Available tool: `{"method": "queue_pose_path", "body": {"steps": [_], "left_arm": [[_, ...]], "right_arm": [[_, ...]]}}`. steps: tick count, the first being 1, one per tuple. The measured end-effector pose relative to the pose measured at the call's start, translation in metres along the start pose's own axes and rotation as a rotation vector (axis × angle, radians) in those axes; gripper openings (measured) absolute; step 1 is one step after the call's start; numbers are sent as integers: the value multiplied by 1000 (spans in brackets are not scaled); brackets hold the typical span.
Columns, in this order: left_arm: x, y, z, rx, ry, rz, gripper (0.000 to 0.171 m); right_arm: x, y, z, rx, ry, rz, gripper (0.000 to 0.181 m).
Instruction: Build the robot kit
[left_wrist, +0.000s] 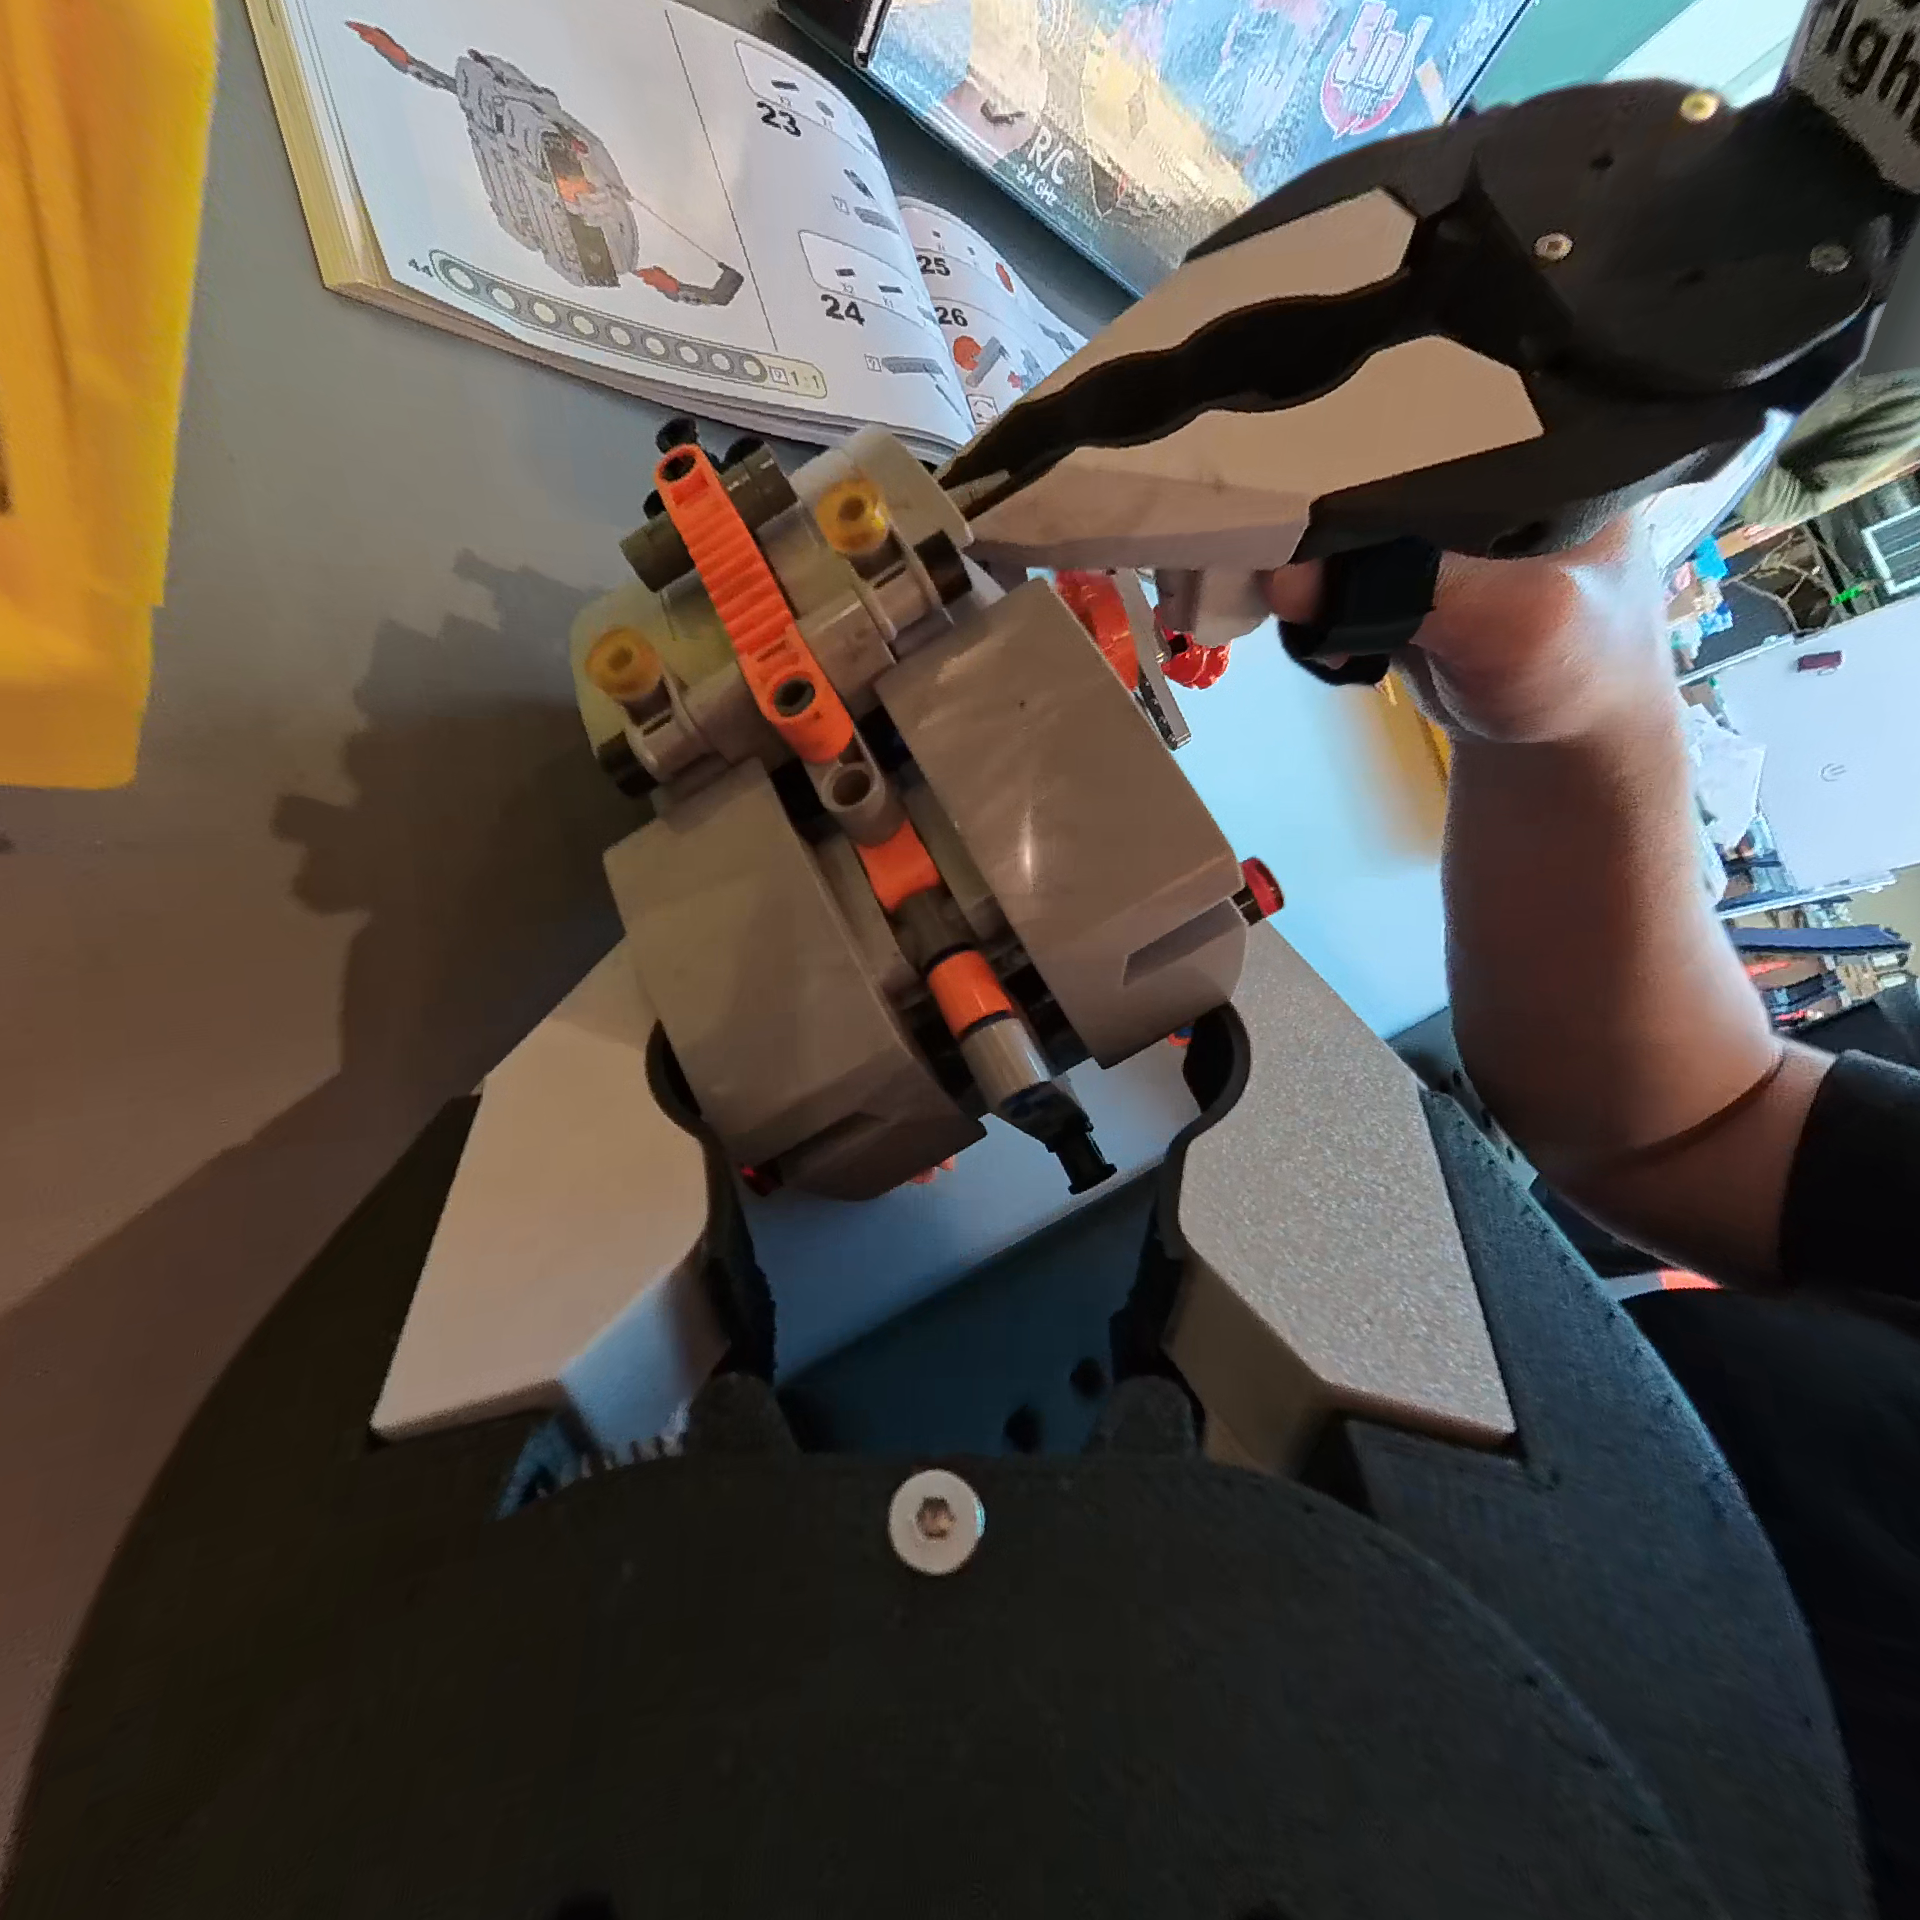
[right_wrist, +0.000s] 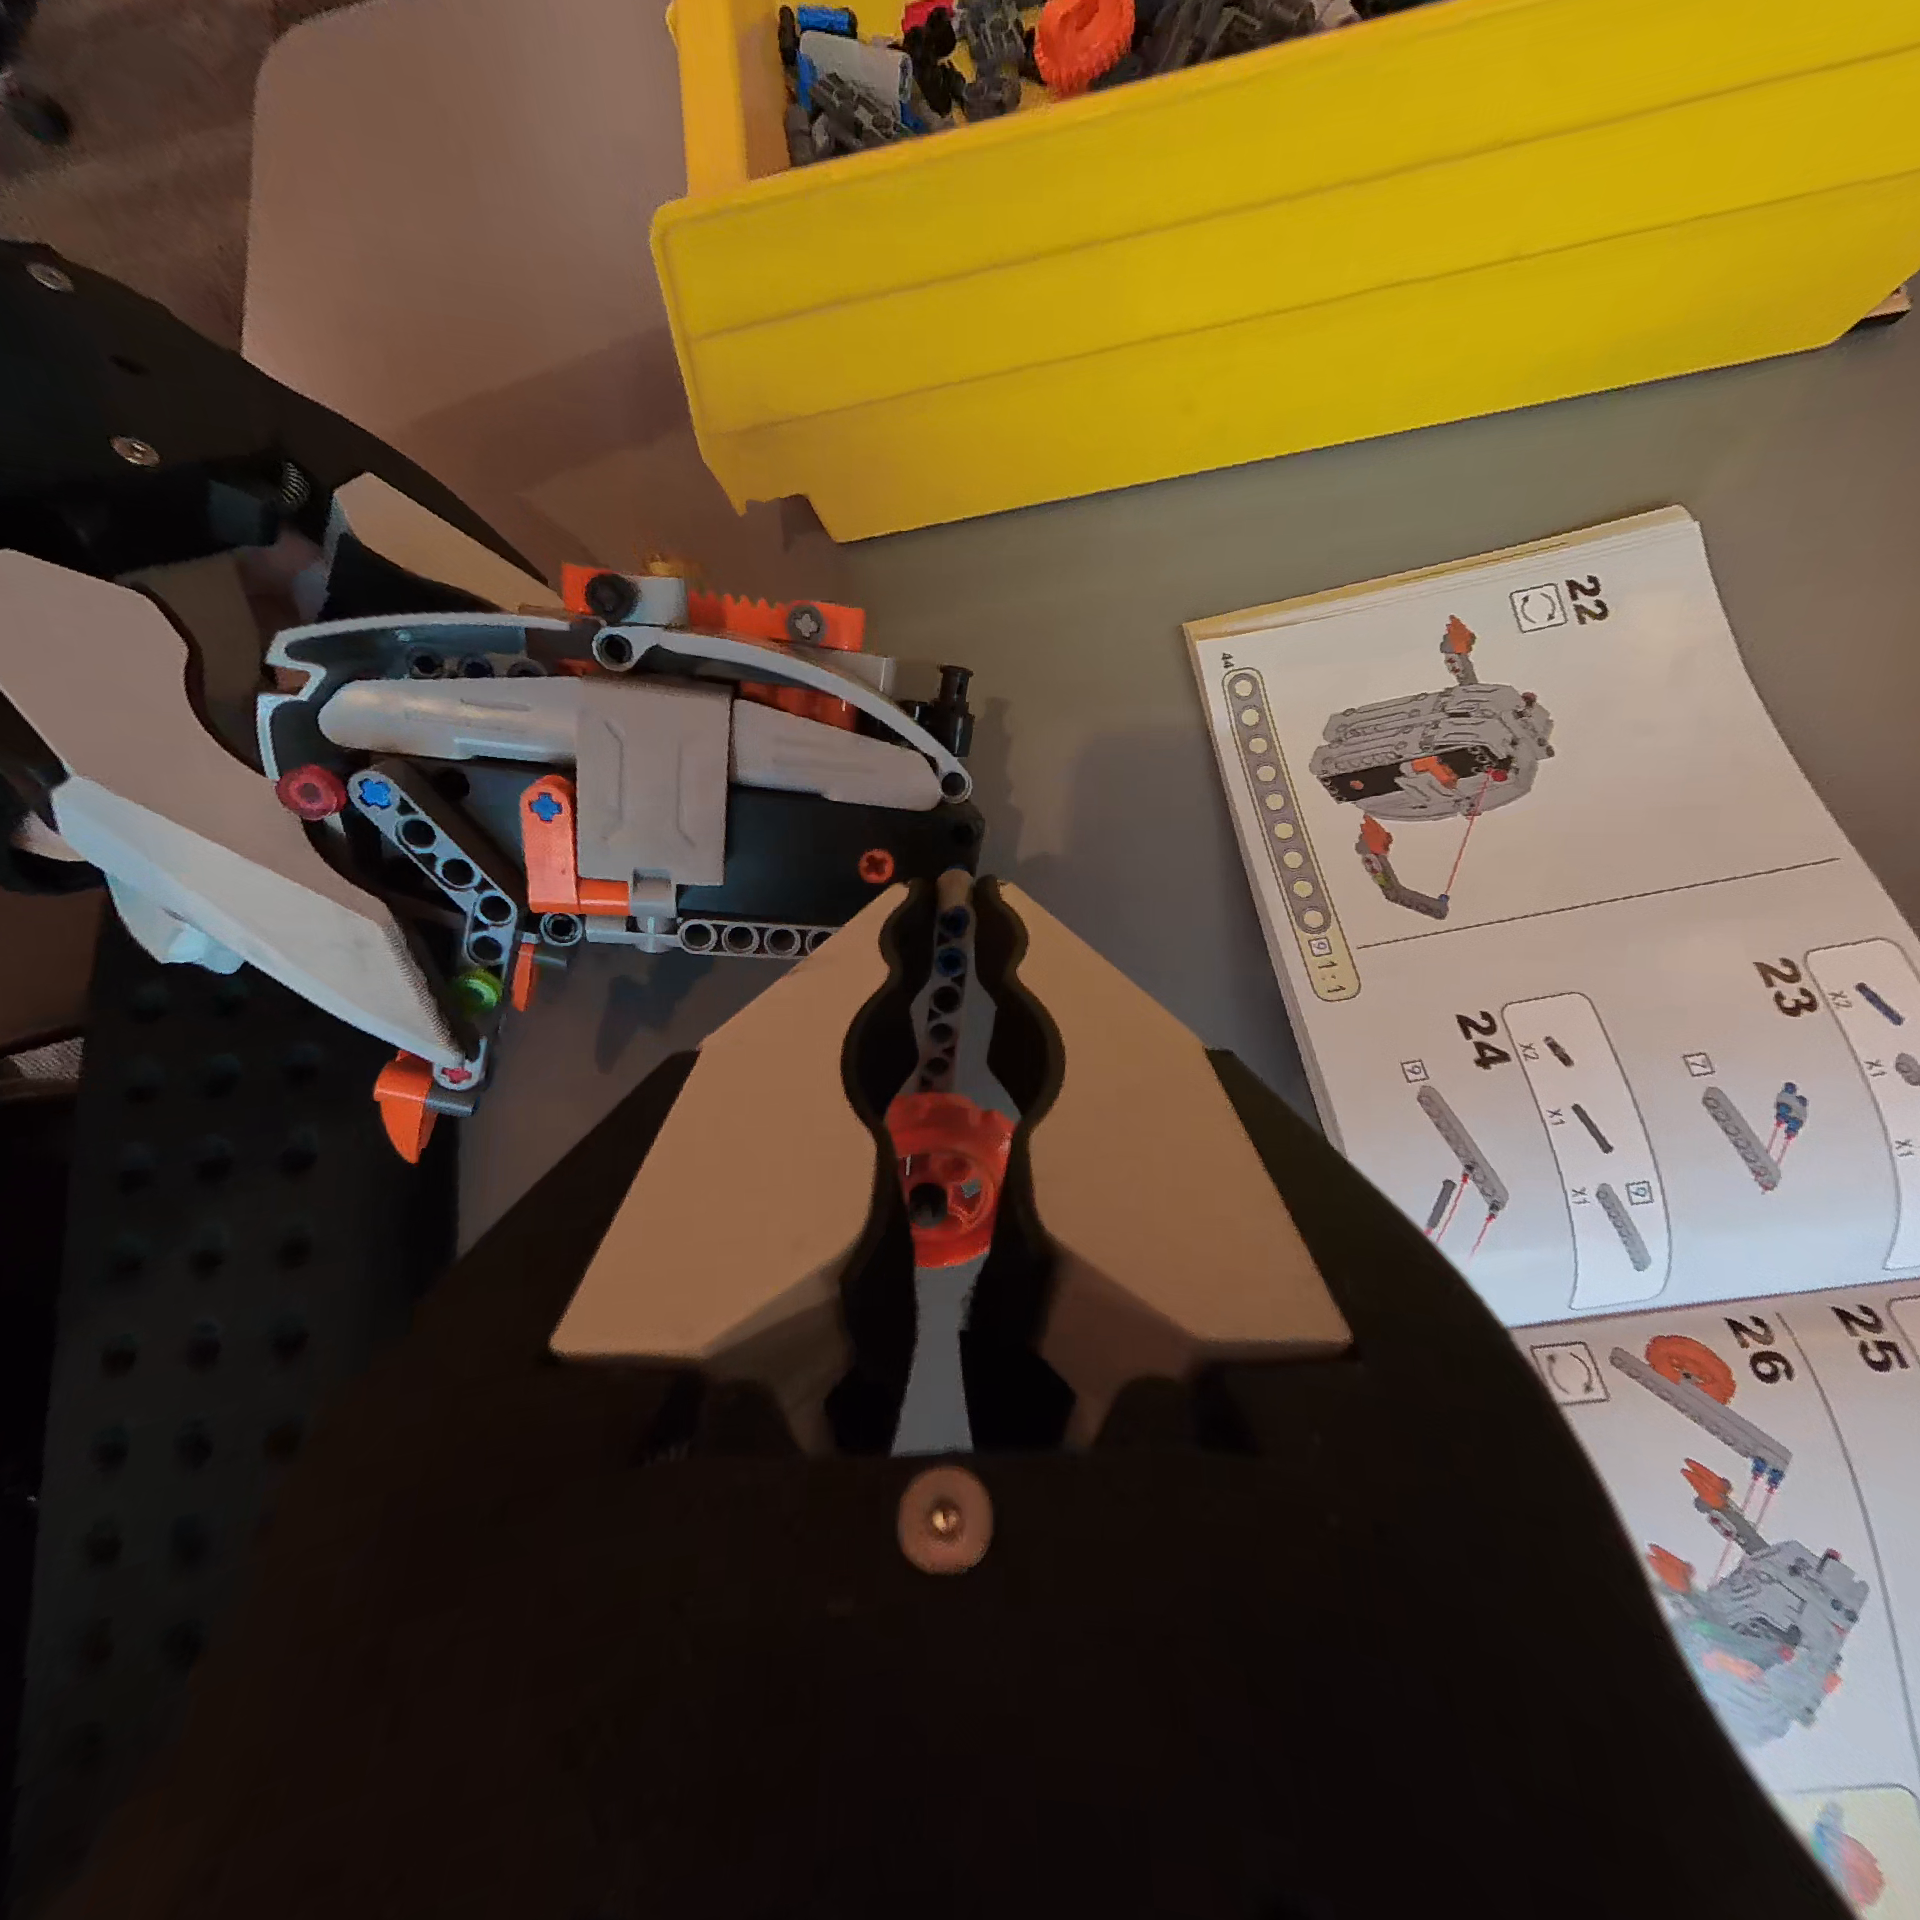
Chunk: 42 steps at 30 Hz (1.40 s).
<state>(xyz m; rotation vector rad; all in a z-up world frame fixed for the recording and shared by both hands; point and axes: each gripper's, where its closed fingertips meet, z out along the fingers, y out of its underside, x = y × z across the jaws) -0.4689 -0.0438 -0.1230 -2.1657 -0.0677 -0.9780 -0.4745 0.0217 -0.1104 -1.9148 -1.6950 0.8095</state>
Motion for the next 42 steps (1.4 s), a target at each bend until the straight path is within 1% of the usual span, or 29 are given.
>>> {"method": "queue_pose_path", "body": {"steps": [3,8,13,16,18,20,22,24,29,34,38,42], "left_arm": [[0,0,0,-7,-8,11,92],[-1,0,0,-17,-22,37,92],[-3,0,1,-29,-47,73,92],[-3,-2,-1,-5,-17,24,92],[-3,-5,-2,24,21,-43,92],[-1,-7,-3,38,80,-113,92],[0,-8,-3,39,107,-135,91],[0,-8,-2,34,102,-124,91],[1,-8,0,37,100,-122,91],[2,-7,1,33,97,-112,91],[2,-7,1,37,103,-121,91],[2,-6,1,37,118,-120,91]], "right_arm": [[0,0,1,-29,9,-20,6],[1,3,2,-64,-76,81,6],[1,5,5,-128,-86,68,6],[1,0,6,-99,-81,54,7],[4,-5,8,-32,-70,22,8],[4,-6,6,10,-84,50,8],[3,-4,4,24,-110,84,7],[3,-3,3,29,-120,102,7],[6,2,-1,-29,-77,124,10],[4,5,-2,-64,-92,182,7],[4,5,-4,-95,-67,173,6],[3,6,-3,-126,-107,200,6]]}}
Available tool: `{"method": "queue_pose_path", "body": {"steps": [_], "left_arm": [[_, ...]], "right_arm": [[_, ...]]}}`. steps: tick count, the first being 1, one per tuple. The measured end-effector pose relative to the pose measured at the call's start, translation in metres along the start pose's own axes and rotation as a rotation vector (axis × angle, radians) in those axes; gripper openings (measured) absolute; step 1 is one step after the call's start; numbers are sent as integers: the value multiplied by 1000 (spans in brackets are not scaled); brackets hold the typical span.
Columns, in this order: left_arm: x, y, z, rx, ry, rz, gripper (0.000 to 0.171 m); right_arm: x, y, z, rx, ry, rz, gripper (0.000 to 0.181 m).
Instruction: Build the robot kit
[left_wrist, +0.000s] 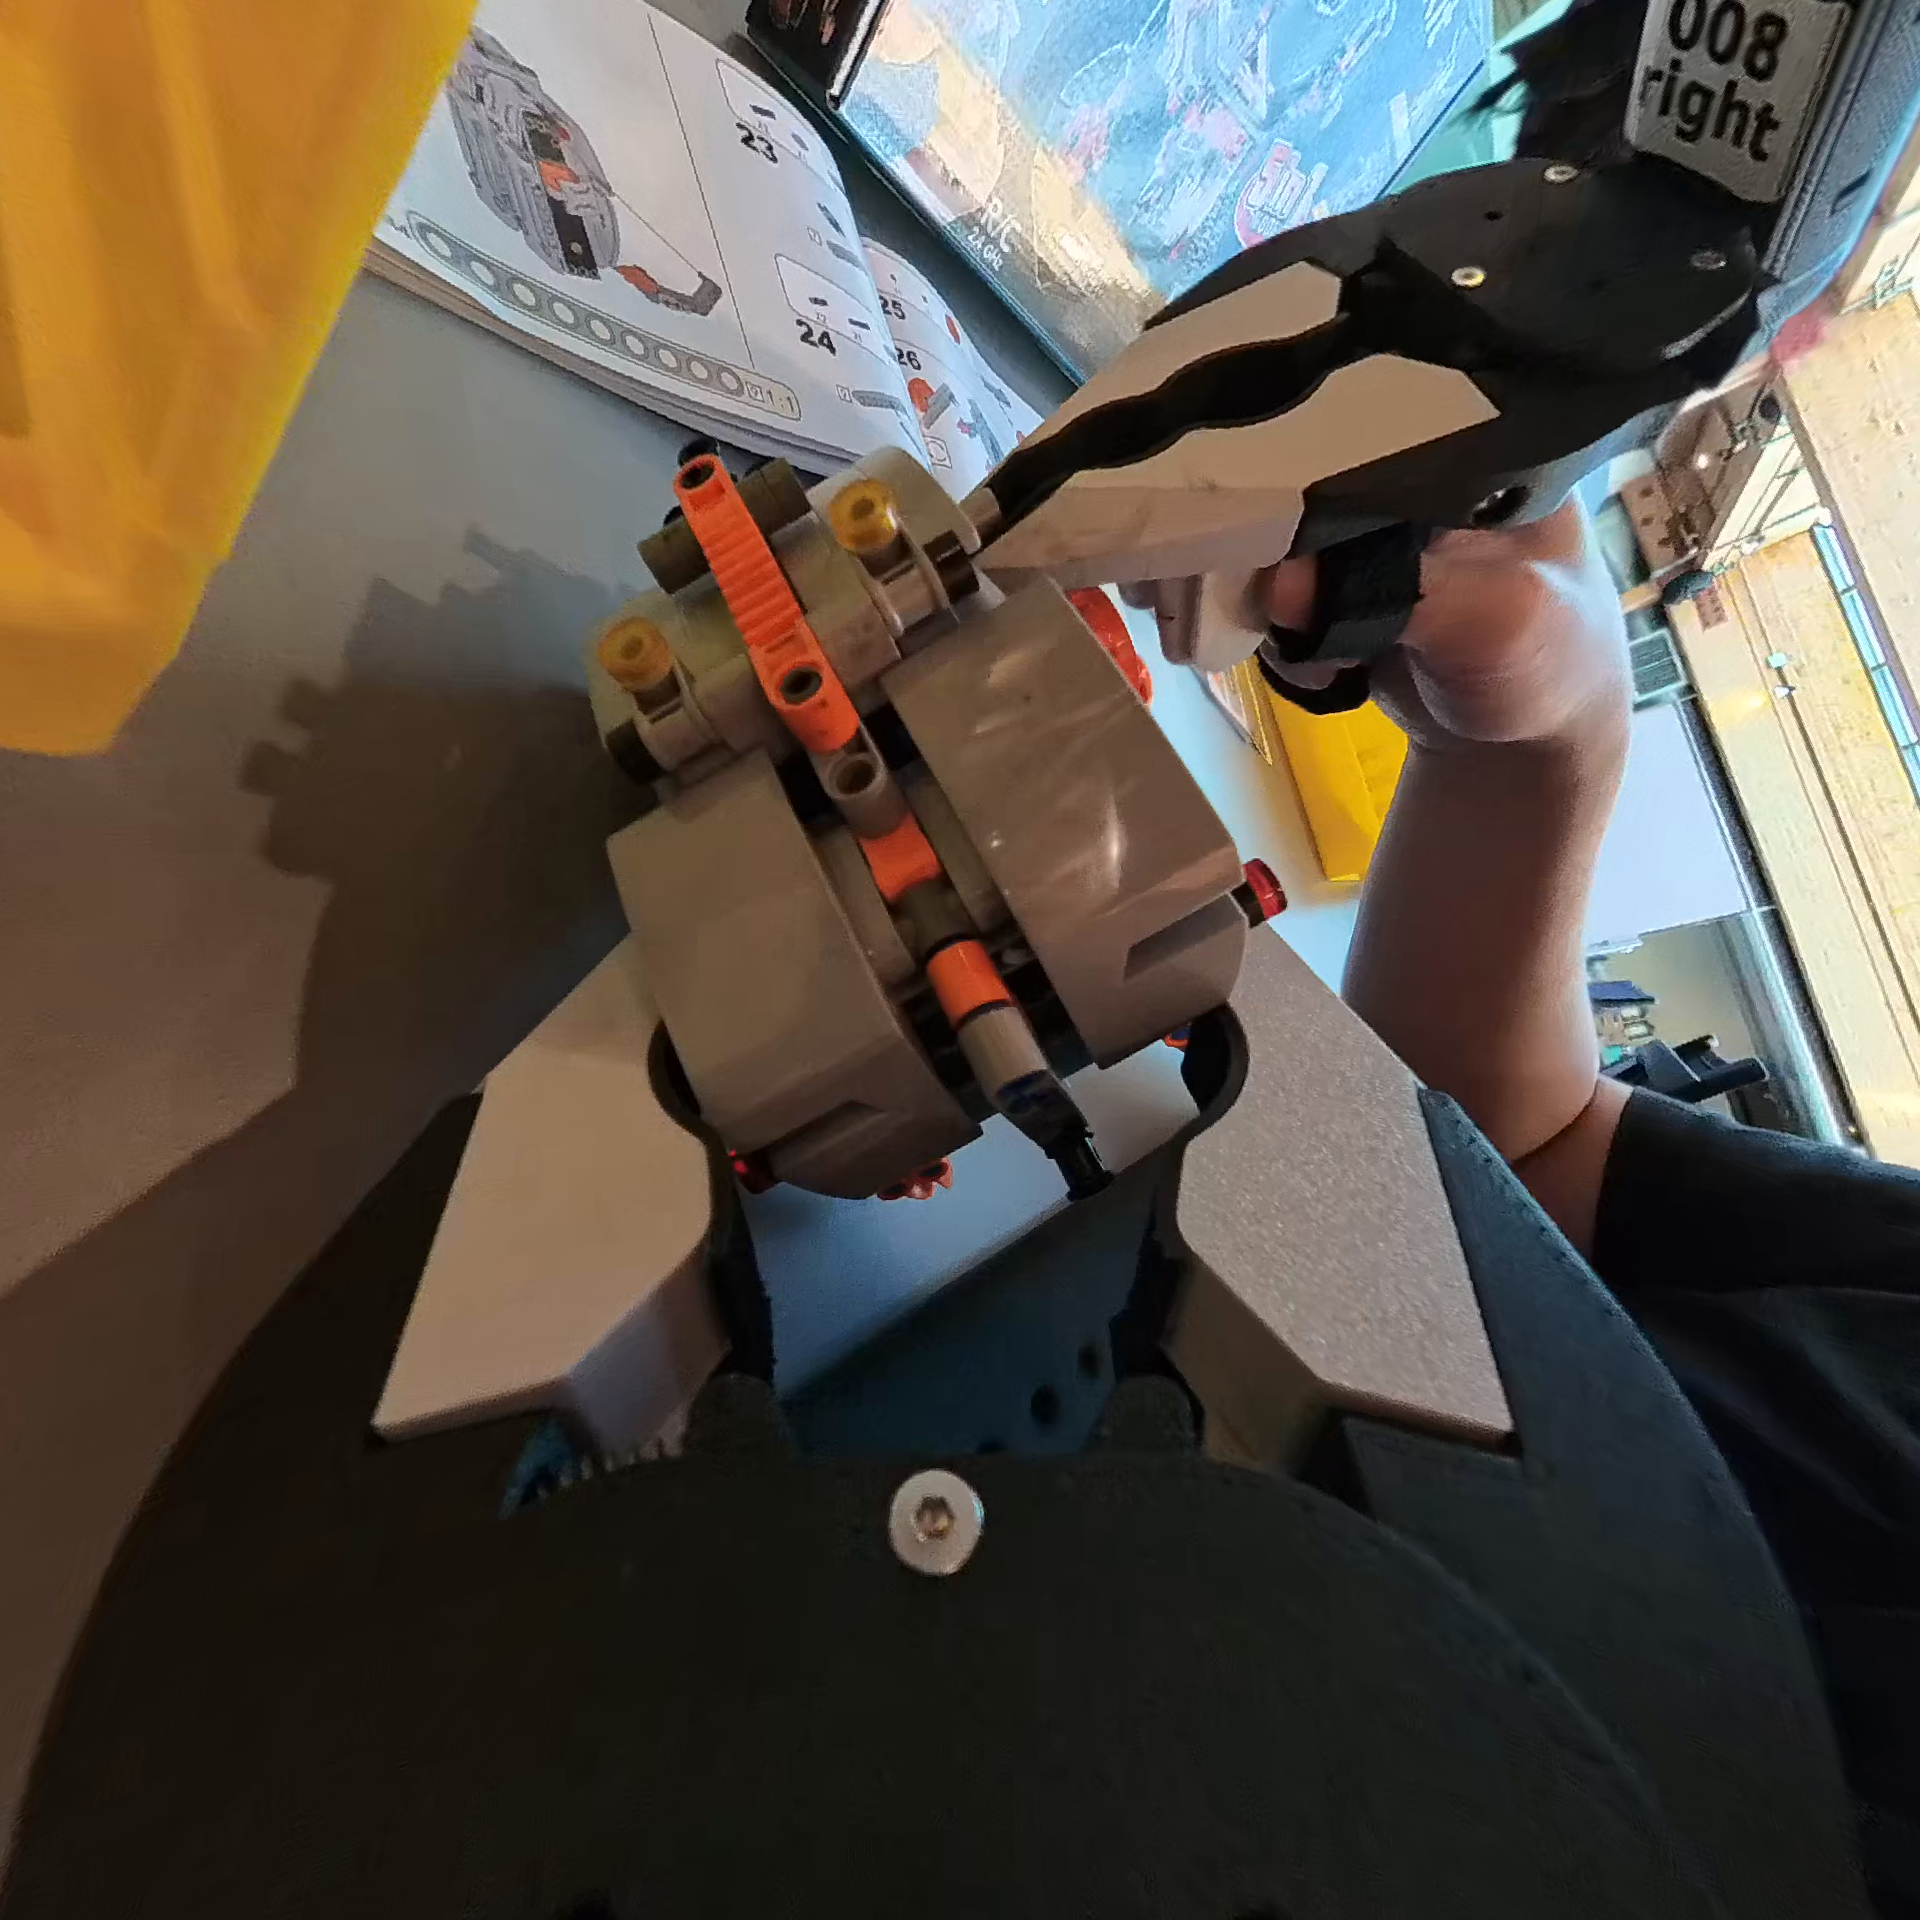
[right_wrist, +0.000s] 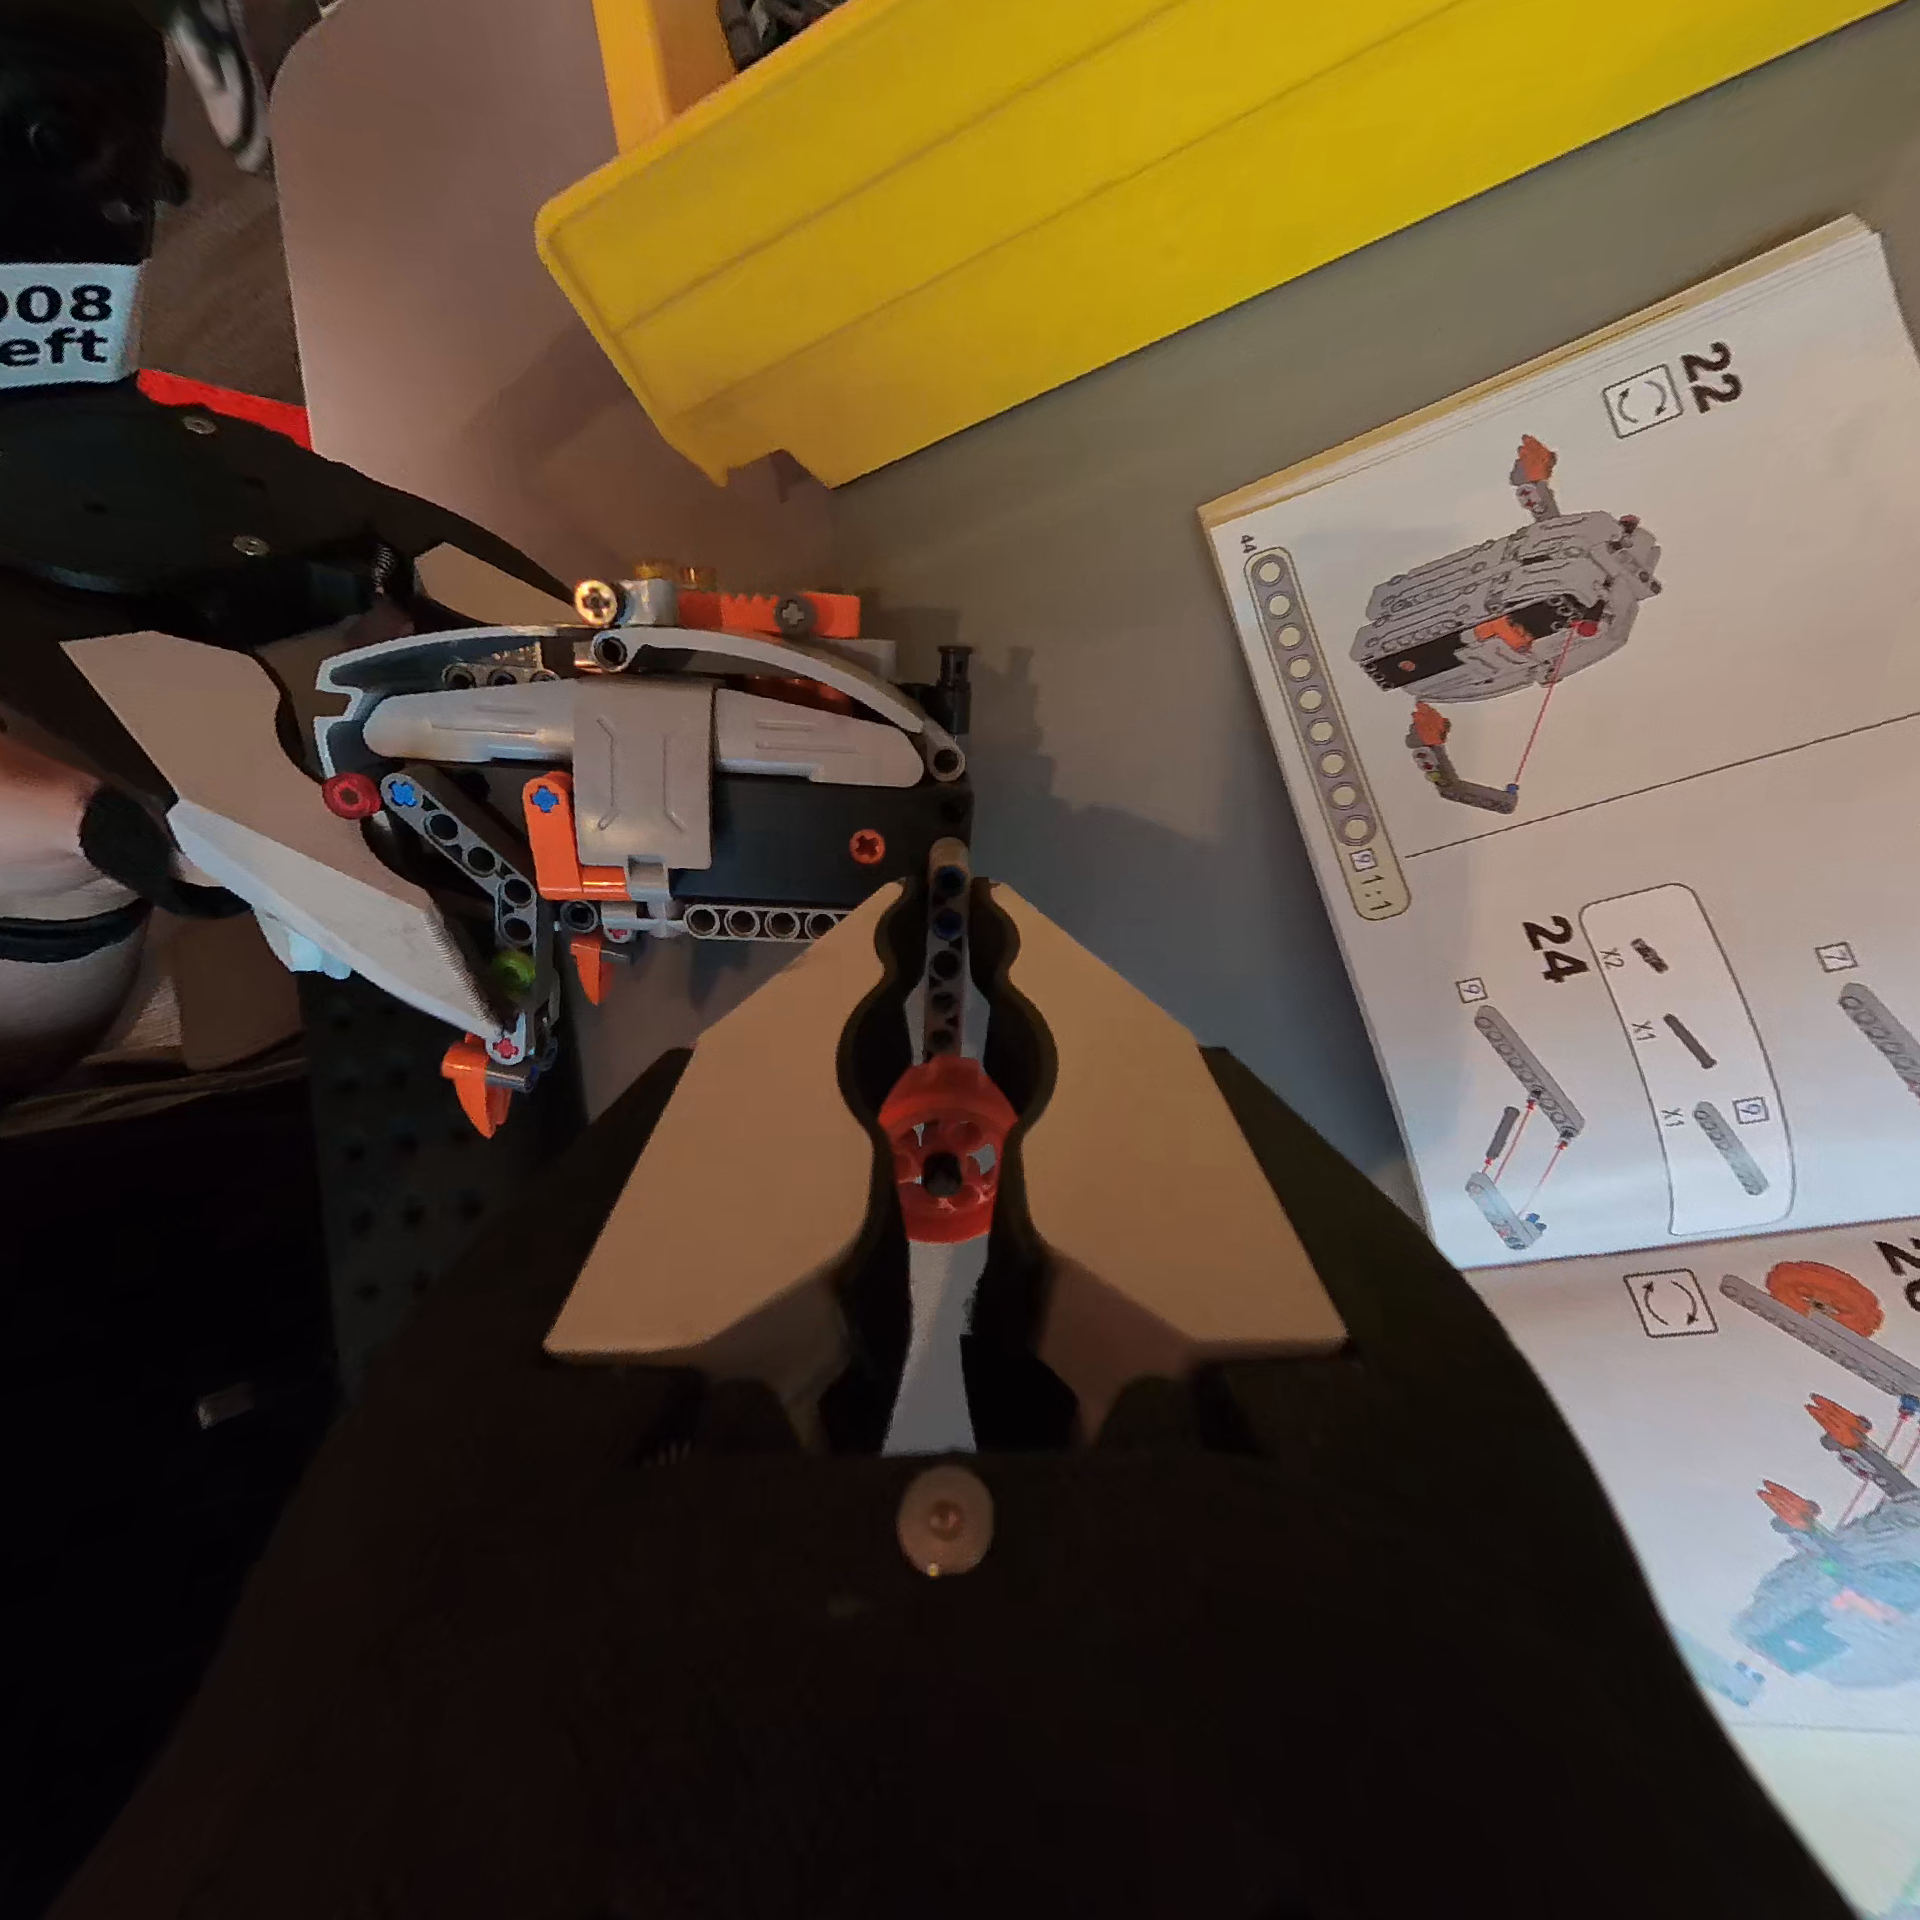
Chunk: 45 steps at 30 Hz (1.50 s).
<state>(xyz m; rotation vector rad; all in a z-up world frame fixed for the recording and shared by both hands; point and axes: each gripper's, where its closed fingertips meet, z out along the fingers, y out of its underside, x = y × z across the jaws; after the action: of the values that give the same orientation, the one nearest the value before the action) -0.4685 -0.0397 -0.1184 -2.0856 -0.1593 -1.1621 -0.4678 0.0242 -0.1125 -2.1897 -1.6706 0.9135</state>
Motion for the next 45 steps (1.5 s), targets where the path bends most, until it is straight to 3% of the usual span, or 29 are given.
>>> {"method": "queue_pose_path", "body": {"steps": [7,22,29,31,35,40,45], "left_arm": [[0,2,1,-18,-20,43,91],[-3,2,-1,-29,-71,79,92],[-2,-2,3,-76,-173,182,91],[1,-1,6,-85,-175,178,90],[4,1,6,-100,-165,164,90],[4,-2,4,-128,-176,129,90],[5,-6,5,-183,-186,110,91]], "right_arm": [[-1,5,1,-138,1,-32,6],[0,2,6,-253,71,-56,6],[3,18,3,-112,-73,46,9],[4,29,-4,-74,-117,96,23],[10,43,-31,105,-128,123,24],[6,60,-76,391,-81,43,27],[23,93,-120,590,101,-21,26]]}}
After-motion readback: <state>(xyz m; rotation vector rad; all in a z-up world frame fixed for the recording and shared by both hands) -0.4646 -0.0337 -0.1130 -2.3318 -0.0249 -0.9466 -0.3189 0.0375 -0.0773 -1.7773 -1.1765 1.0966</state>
